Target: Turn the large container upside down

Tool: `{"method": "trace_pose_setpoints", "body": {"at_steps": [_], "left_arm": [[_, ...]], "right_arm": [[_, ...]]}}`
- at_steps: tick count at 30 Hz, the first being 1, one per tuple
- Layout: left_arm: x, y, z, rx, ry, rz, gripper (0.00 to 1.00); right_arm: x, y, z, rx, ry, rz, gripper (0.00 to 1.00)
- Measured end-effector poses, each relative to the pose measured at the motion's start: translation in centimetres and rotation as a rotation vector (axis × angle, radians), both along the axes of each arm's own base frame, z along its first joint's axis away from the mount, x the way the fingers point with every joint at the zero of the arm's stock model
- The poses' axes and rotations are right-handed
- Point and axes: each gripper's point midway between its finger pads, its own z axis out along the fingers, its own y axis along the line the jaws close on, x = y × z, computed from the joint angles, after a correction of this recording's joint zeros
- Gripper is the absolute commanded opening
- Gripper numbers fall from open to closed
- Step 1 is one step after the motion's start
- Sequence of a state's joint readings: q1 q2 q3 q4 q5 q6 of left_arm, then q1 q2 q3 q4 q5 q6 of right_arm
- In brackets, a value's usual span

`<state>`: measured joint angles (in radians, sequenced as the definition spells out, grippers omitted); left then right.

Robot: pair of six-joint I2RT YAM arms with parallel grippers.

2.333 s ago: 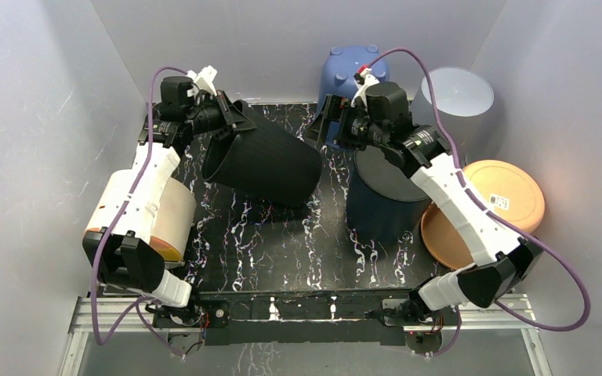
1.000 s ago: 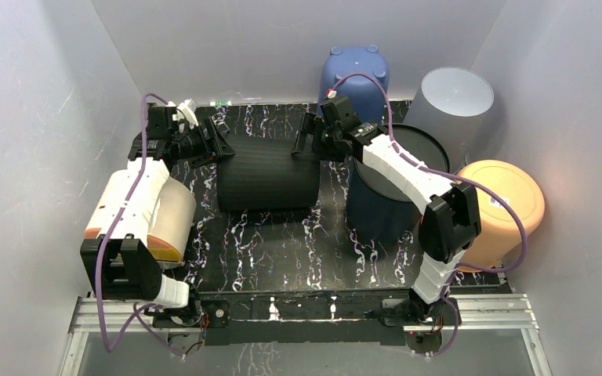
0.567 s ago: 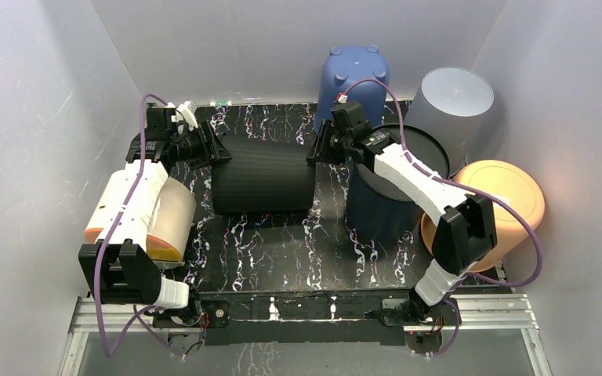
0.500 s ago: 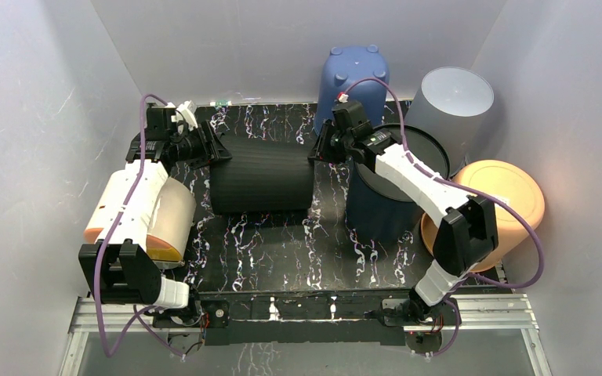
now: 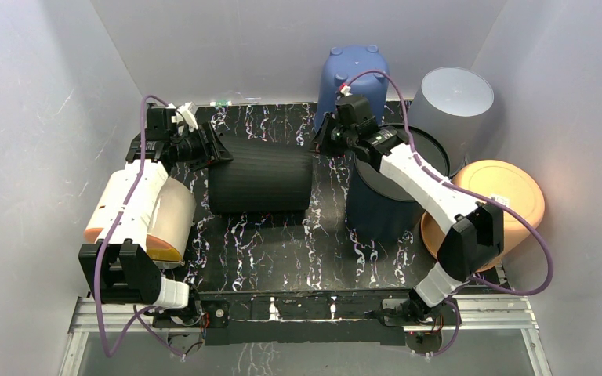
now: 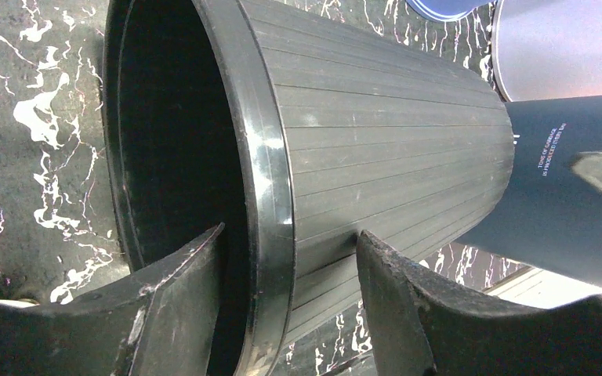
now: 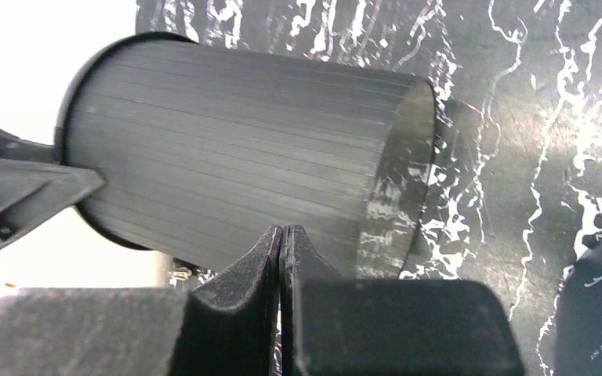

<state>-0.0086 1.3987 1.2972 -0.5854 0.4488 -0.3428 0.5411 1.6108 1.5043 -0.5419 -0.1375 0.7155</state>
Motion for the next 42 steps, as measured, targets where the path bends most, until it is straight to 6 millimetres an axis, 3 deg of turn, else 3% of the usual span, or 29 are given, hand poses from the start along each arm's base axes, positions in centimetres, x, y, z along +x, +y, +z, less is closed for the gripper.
{"method": "trace_pose_setpoints", "body": {"at_steps": [3, 7, 11, 17, 21, 31, 36, 42], "left_arm": [[0.0, 0.0, 0.0, 0.001, 0.000, -0.001, 0.59], [-0.1, 0.0, -0.1, 0.003, 0.006, -0.001, 0.60], [-0.2, 0.2, -0.1, 0.013, 0.011, 0.002, 0.60], [0.0, 1.1, 0.8, 0.070, -0.011, 0.021, 0.59], [0.4, 1.8, 1.8, 0.107, -0.039, 0.032, 0.52], [0.1, 2.4, 2.0, 0.143, -0.046, 0.042, 0.13], [0.1, 2.3, 2.1, 0.146, -0.050, 0.038, 0.01], [0.3, 2.3, 1.8, 0.142, -0.055, 0.040, 0.00]], "right_arm": [[0.0, 0.0, 2.1, 0.024, -0.042, -0.001, 0.00], [0.0, -0.4, 3.9, 0.032, -0.087, -0.012, 0.38], [0.1, -0.6, 3.2, 0.009, -0.076, -0.013, 0.61], [0.6, -0.3, 0.3, -0.041, -0.020, -0.003, 0.85], [0.7, 0.0, -1.2, -0.053, 0.016, 0.012, 0.90], [-0.1, 1.2, -1.8, -0.007, 0.045, 0.073, 0.91], [-0.5, 2.2, -3.0, 0.022, 0.084, 0.119, 0.89], [-0.6, 3.0, -2.8, 0.085, 0.083, 0.145, 0.88]]}}
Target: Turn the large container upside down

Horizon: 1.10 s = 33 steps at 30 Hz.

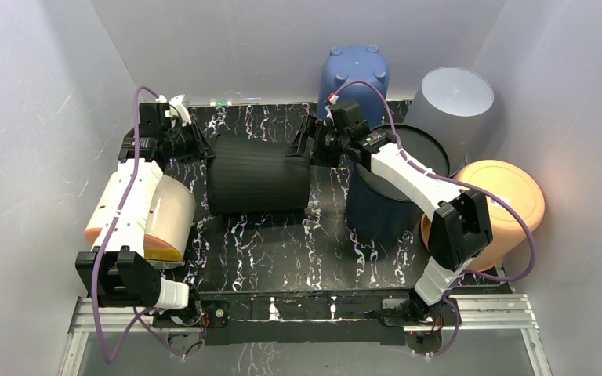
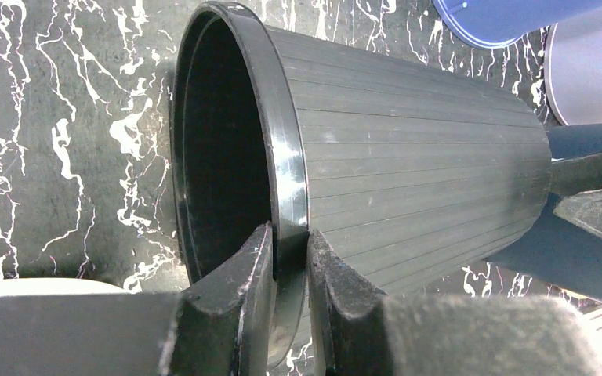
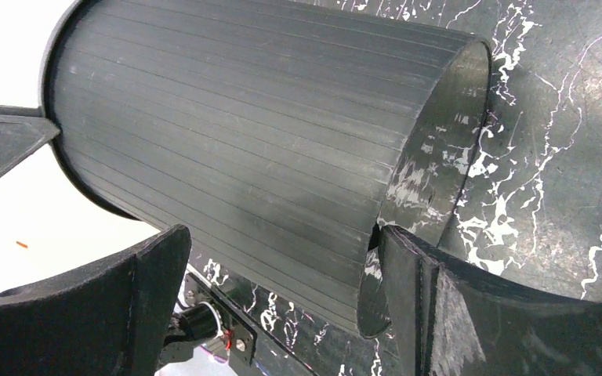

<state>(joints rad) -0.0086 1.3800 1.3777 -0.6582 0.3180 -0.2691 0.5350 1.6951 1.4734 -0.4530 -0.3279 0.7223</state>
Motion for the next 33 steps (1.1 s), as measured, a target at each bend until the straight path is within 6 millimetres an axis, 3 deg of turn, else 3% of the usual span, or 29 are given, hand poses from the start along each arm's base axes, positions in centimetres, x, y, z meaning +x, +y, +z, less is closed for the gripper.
{"method": "trace_pose_setpoints", "body": {"at_steps": [5, 18, 24, 28, 30, 33], "left_arm": [[0.5, 0.1, 0.1, -0.003, -0.022, 0.002, 0.00], [3.0, -0.1, -0.5, -0.086, -0.054, 0.005, 0.00], [3.5, 0.3, -1.6, -0.090, -0.064, 0.029, 0.12], [3.8, 0.5, -2.7, -0.095, -0.050, 0.041, 0.20], [3.6, 0.0, -3.9, -0.115, -0.007, 0.032, 0.29], [3.0, -1.7, -6.2, -0.165, 0.077, -0.002, 0.33]], "right_arm": [[-0.4, -0.1, 1.2, 0.038, -0.007, -0.005, 0.88], [-1.7, -0.6, 9.5, 0.133, -0.163, -0.003, 0.89], [-2.3, 0.6, 12.0, 0.160, -0.215, 0.019, 0.90], [-3.1, 2.0, 15.5, 0.213, -0.286, 0.054, 0.90], [-3.6, 2.9, 17.2, 0.248, -0.320, 0.079, 0.91], [-4.9, 4.8, 18.9, 0.303, -0.353, 0.141, 0.91]]}}
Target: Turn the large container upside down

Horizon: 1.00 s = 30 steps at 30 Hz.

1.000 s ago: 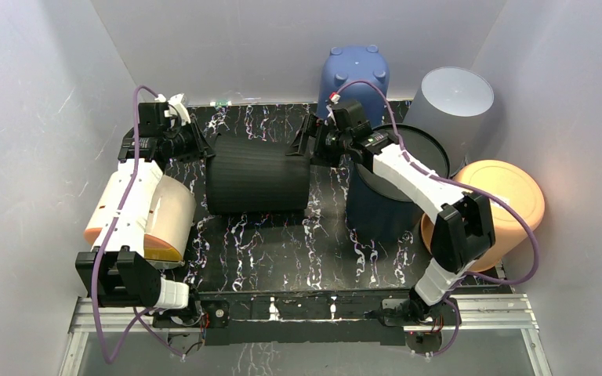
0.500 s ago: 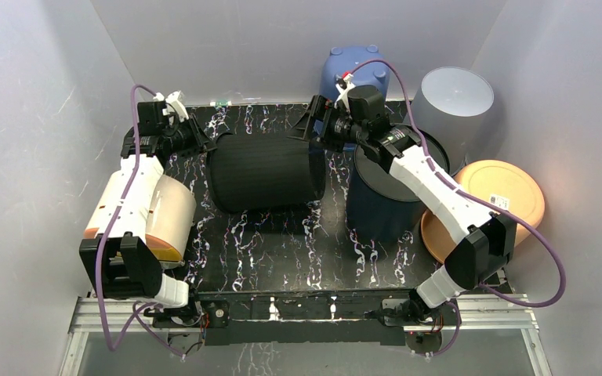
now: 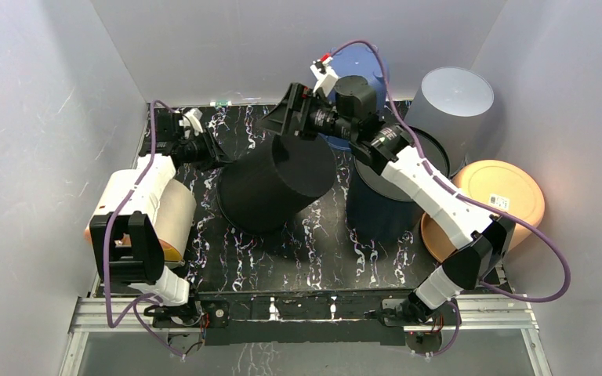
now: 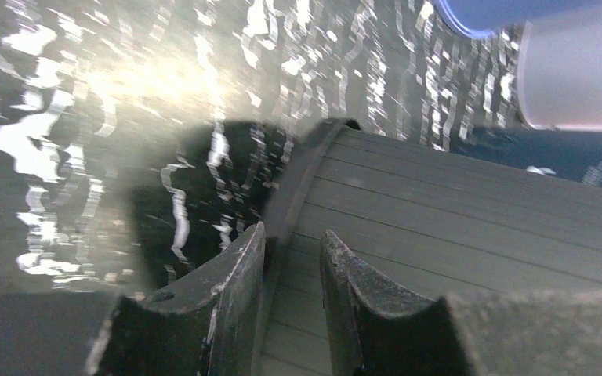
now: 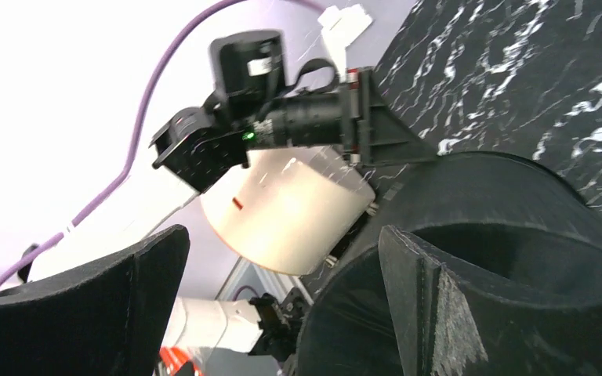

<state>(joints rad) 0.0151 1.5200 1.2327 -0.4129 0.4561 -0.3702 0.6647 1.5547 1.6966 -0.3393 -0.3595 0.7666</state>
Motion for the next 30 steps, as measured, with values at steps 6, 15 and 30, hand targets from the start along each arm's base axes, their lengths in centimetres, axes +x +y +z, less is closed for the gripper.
{"method": "trace_pose_setpoints", "body": {"at_steps": [6, 15, 30], "left_arm": [[-0.5, -3.3, -0.2, -0.095, 0.023, -0.089, 0.44], [0.2, -3.7, 0.1, -0.110, 0.003, -0.099, 0.60], [2.8, -2.0, 7.5, -0.012, -0.147, -0.041, 0.71]], "right_arm": [[-1.4, 2.2, -1.6, -0.002, 0.036, 0.073, 0.92], [-1.1, 1.8, -5.9, -0.072, 0.118, 0.045, 0.93], [-5.0, -4.2, 0.7, -0.114, -0.068, -0.018, 0.98]]}}
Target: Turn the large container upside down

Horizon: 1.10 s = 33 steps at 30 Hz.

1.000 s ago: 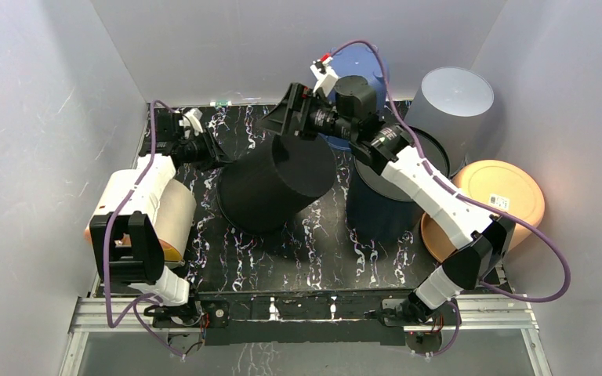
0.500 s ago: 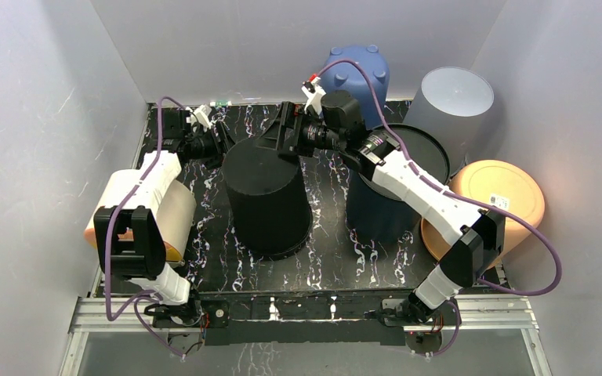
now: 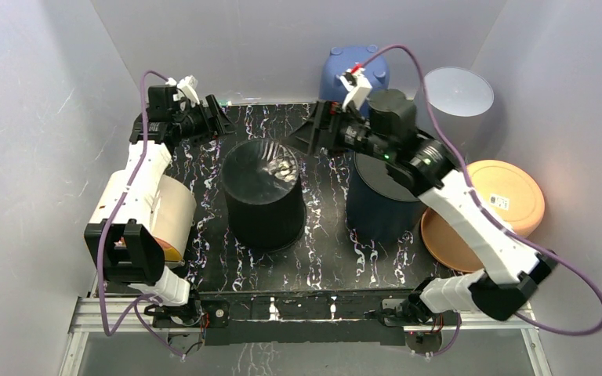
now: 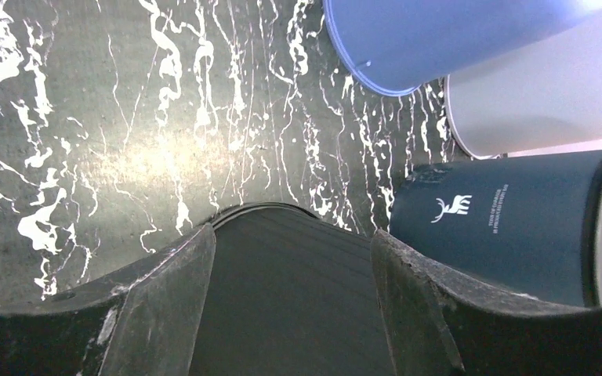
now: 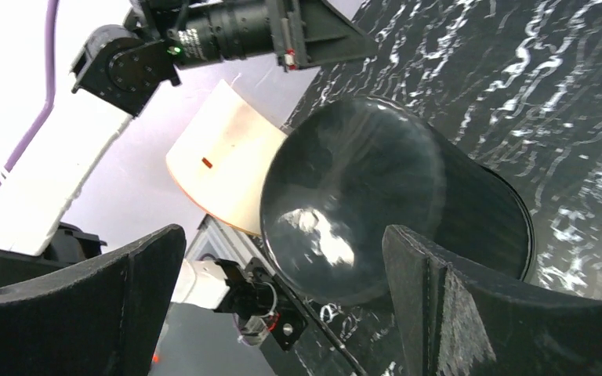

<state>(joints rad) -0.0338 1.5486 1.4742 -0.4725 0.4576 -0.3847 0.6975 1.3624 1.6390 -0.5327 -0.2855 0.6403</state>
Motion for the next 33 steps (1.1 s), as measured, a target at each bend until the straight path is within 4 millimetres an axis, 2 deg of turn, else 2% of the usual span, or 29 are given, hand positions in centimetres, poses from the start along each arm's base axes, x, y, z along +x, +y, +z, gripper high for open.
{"method": "trace_pose_setpoints", "body": {"at_steps": [3, 6, 11, 17, 20, 23, 28, 33], "left_arm": [[-0.3, 0.2, 2.4, 0.008, -0.051, 0.005, 0.71], [-0.6, 0.1, 5.2, 0.006, -0.112, 0.001, 0.73], [-2.3, 0.0, 10.0, -0.006, -0.229, -0.009, 0.75], [-7.6, -1.4, 14.8, -0.053, -0.367, -0.106, 0.82], [-11.0, -2.8, 15.4, -0.080, -0.414, -0.183, 0.86], [-13.9, -4.1, 14.8, -0.126, -0.439, -0.262, 0.88], [-16.6, -5.3, 12.8, -0.189, -0.404, -0.314, 0.92], [-19.7, -5.9, 14.1, -0.234, -0.415, -0.344, 0.92]], "right_arm": [[-1.5, -2.7, 0.7, -0.020, -0.037, -0.057, 0.98], [-1.8, -5.1, -0.2, -0.072, -0.021, -0.148, 0.98], [-0.2, -8.1, -3.0, -0.196, 0.041, -0.308, 0.98], [2.9, -9.1, -3.6, -0.287, 0.070, -0.396, 0.98], [3.8, -9.6, -4.2, -0.302, 0.088, -0.417, 0.98], [4.7, -10.7, -4.1, -0.288, 0.091, -0.472, 0.98], [5.0, -12.2, -3.3, -0.216, 0.062, -0.556, 0.98], [4.7, -12.9, -1.7, -0.143, 0.021, -0.597, 0.98]]}}
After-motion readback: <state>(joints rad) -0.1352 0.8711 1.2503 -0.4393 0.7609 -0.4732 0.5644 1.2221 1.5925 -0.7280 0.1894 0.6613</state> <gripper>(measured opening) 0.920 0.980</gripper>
